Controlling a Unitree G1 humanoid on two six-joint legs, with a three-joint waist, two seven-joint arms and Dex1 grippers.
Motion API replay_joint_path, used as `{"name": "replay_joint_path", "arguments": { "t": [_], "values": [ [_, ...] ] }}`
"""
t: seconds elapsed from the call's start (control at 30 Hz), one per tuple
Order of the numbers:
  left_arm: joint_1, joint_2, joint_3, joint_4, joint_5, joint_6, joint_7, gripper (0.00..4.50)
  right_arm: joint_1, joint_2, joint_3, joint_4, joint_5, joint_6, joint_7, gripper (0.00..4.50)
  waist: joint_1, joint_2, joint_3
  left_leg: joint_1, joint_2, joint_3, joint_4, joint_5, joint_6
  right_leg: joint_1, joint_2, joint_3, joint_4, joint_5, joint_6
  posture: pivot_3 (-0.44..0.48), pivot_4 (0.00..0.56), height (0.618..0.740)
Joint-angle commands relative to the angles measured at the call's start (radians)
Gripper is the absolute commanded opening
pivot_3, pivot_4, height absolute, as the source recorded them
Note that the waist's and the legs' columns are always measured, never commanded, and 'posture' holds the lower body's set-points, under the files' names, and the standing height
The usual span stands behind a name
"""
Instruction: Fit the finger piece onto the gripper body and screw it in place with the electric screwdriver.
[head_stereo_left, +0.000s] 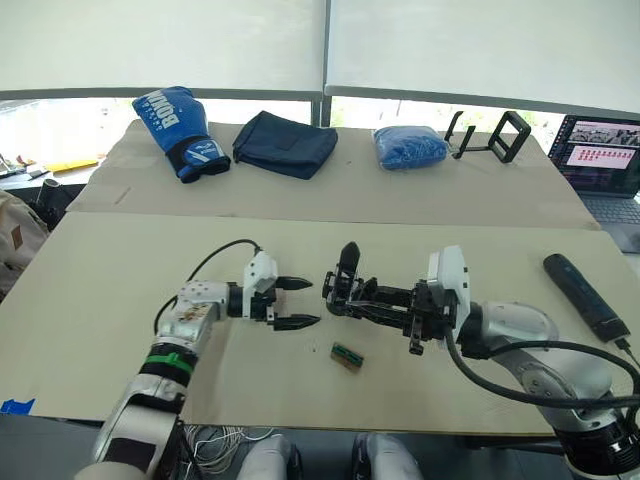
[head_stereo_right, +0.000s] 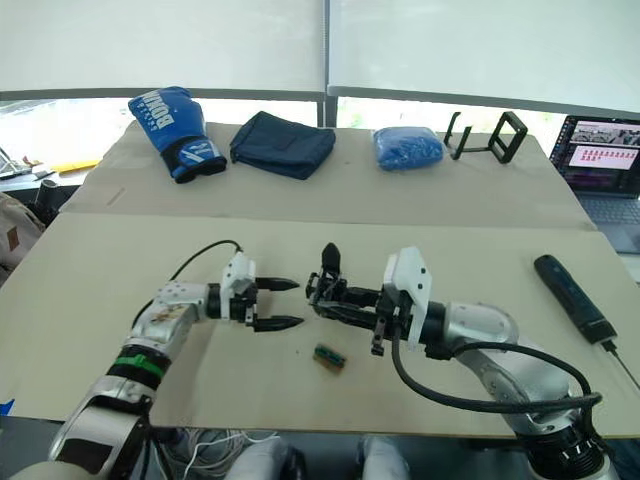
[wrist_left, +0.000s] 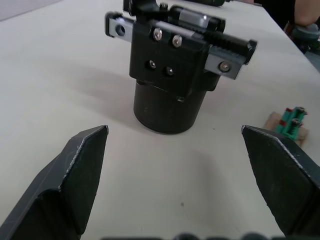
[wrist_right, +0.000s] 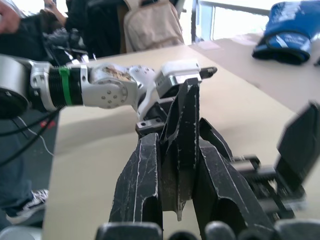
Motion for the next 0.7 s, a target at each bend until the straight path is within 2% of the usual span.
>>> {"name": "replay_joint_path", "arguments": {
  "t": [0.03,0.3,0.7],
  "values": [
    [-0.062,-0.033,-0.013,0.079,0.038,-0.079,-0.023,4.5,-0.007,0.006,-0.036,-0.026,-0.01,-0.028,0.019,0.42,-0.002,0.0,0.0,0.0,0.0,0.0,0.0,0.0,0.0,0.0,0.0,0.0,0.0,0.0,0.0,0.0,0.15,0.74],
    [-0.163,-0.102,-0.004,0.236,0.081,-0.142,-0.038,4.5,0.015,0.005,-0.045,-0.05,-0.013,0.001,0.011,0.42,-0.001,-0.001,0.0,0.0,0.0,0.0,0.0,-0.001,0.001,0.0,0.0,0.0,0.0,0.0,0.0,0.0,0.15,0.74],
    [-0.221,-0.157,-0.005,0.364,0.139,-0.275,-0.056,4.5,0.037,0.008,-0.059,-0.083,-0.003,0.036,-0.009,0.42,0.0,-0.001,0.0,0.0,0.0,0.0,0.002,-0.002,0.003,0.0,-0.001,0.0,0.001,0.0,-0.001,0.0,0.15,0.74]
  ]
}}
